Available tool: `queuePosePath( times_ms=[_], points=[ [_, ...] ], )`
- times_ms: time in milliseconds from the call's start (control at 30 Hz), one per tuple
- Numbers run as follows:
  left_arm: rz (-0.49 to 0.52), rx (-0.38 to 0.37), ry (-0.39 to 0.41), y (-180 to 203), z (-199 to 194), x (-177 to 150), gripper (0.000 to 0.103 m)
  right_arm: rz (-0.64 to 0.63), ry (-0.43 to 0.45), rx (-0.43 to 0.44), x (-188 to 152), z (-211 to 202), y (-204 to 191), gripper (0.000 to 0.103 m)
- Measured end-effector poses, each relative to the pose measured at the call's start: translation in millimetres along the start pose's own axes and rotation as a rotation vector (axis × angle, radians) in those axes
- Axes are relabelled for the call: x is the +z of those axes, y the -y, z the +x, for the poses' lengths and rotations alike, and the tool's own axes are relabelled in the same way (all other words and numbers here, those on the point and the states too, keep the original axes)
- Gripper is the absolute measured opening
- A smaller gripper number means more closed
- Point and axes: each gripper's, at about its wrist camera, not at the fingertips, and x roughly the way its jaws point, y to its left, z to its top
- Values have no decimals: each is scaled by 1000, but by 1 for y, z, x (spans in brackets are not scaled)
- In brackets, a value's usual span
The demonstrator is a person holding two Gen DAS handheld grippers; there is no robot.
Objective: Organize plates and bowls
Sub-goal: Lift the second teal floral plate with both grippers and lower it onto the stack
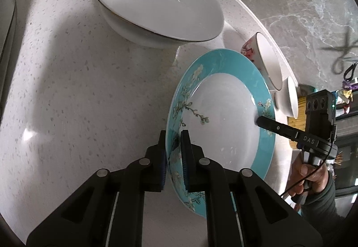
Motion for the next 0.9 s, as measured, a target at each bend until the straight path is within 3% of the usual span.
queuePosePath(
  times_ms=[500, 900],
  points=[
    [53, -31, -4, 46, -51, -33, 9, 41, 48, 13, -32, -61, -17, 10],
    [160, -83, -34, 103, -67, -102, 9, 87, 135, 4, -111, -128, -14, 11]
  ],
)
